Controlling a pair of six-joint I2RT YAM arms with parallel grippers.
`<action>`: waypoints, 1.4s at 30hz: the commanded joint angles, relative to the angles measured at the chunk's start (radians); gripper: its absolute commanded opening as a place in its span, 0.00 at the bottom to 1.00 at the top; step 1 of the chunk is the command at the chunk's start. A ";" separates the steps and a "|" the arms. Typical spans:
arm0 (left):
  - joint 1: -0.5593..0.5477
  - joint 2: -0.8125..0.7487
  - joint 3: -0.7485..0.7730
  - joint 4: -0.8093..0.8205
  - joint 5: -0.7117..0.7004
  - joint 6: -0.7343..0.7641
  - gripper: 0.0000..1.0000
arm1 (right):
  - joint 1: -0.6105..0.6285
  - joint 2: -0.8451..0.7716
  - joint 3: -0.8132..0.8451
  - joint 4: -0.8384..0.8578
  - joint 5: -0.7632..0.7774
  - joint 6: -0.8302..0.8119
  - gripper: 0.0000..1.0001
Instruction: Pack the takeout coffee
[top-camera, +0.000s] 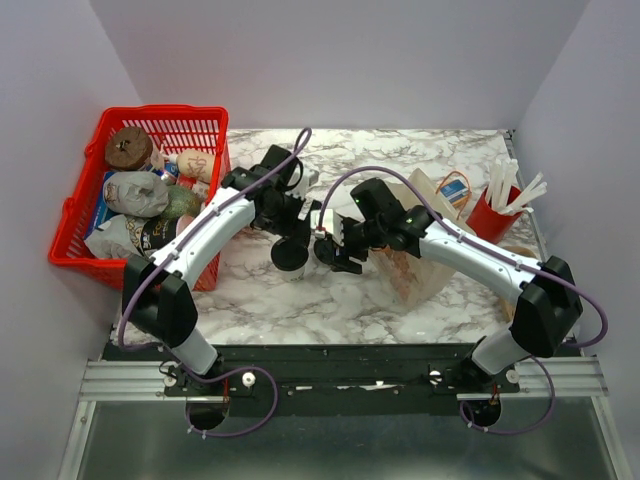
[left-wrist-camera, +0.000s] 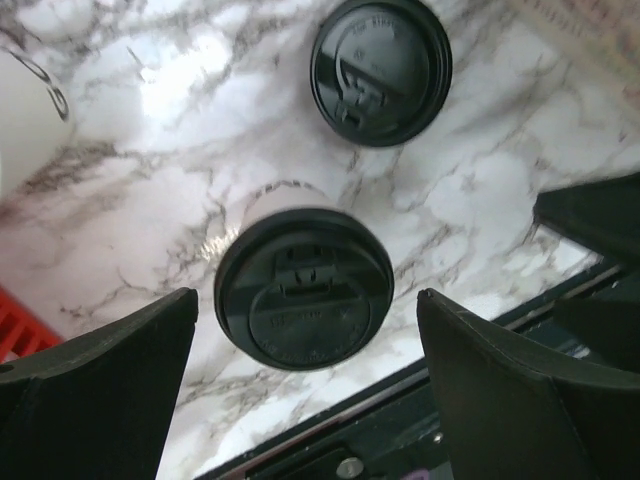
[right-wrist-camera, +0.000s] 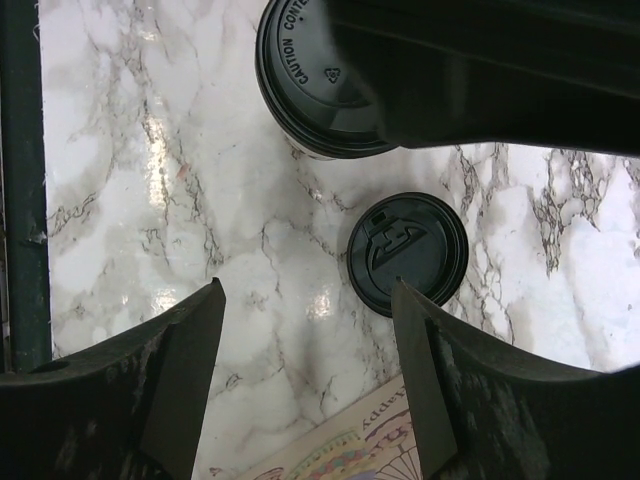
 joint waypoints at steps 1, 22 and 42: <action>-0.058 -0.079 -0.099 -0.025 -0.040 0.078 0.99 | -0.002 -0.007 0.001 0.012 0.006 -0.008 0.77; -0.086 -0.056 -0.067 -0.022 -0.117 0.041 0.98 | -0.002 0.001 0.007 0.011 -0.002 -0.008 0.77; -0.055 0.001 -0.061 -0.029 -0.086 0.035 0.98 | -0.004 0.009 0.017 0.011 0.002 -0.012 0.77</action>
